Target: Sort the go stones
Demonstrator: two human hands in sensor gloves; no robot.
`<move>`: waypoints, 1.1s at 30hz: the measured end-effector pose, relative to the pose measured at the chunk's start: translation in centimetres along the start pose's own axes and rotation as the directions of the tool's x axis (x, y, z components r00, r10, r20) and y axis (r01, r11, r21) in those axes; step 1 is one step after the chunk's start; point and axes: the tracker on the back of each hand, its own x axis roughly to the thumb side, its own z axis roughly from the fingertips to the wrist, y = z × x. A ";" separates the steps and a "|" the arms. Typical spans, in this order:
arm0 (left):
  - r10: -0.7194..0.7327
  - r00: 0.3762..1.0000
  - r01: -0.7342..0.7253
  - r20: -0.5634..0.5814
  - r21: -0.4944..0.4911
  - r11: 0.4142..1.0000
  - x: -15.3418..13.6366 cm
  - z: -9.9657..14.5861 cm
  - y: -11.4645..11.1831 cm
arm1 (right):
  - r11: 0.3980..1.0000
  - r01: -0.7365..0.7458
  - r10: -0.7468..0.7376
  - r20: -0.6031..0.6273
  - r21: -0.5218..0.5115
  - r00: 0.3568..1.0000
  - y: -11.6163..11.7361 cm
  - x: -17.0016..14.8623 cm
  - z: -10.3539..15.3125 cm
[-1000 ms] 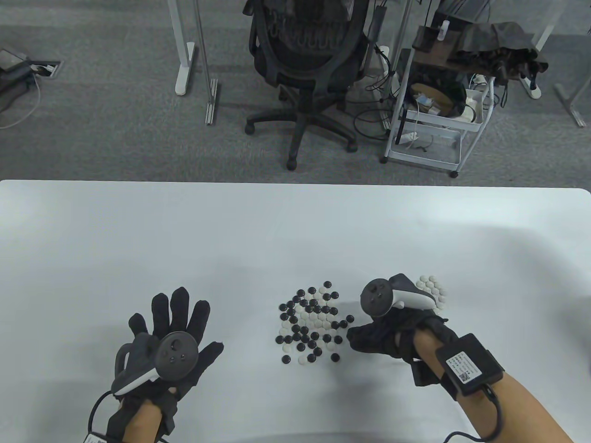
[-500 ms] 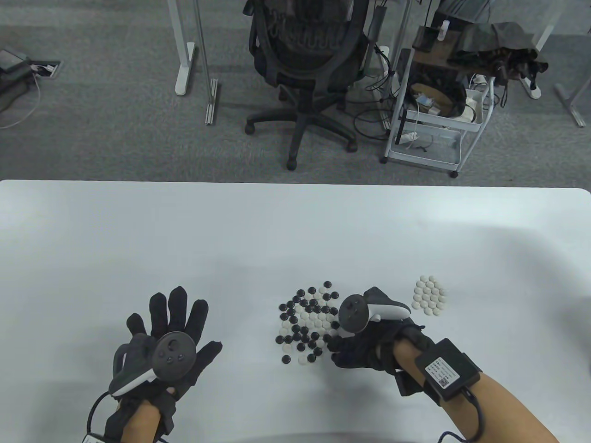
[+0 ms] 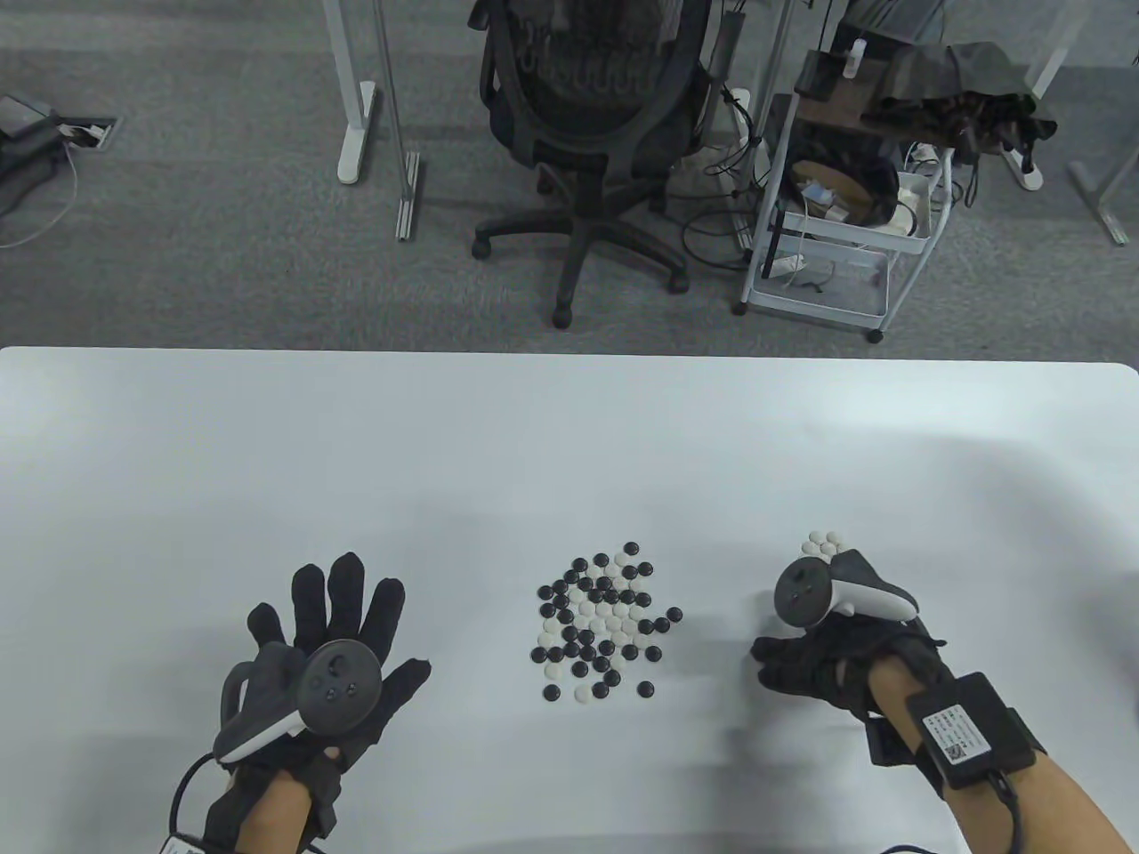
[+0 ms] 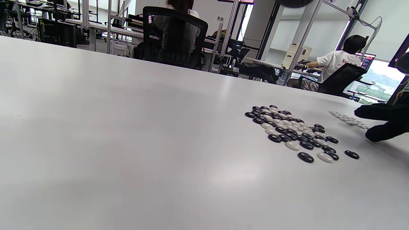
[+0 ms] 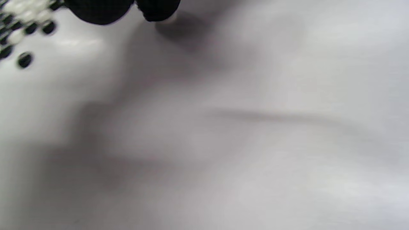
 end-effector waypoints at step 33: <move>-0.021 0.999 0.021 0.024 0.009 1.000 0.6 -0.1 -0.1 | 0.828 0.119 0.071 0.313 -0.547 0.947 -3.3 5.1 10.5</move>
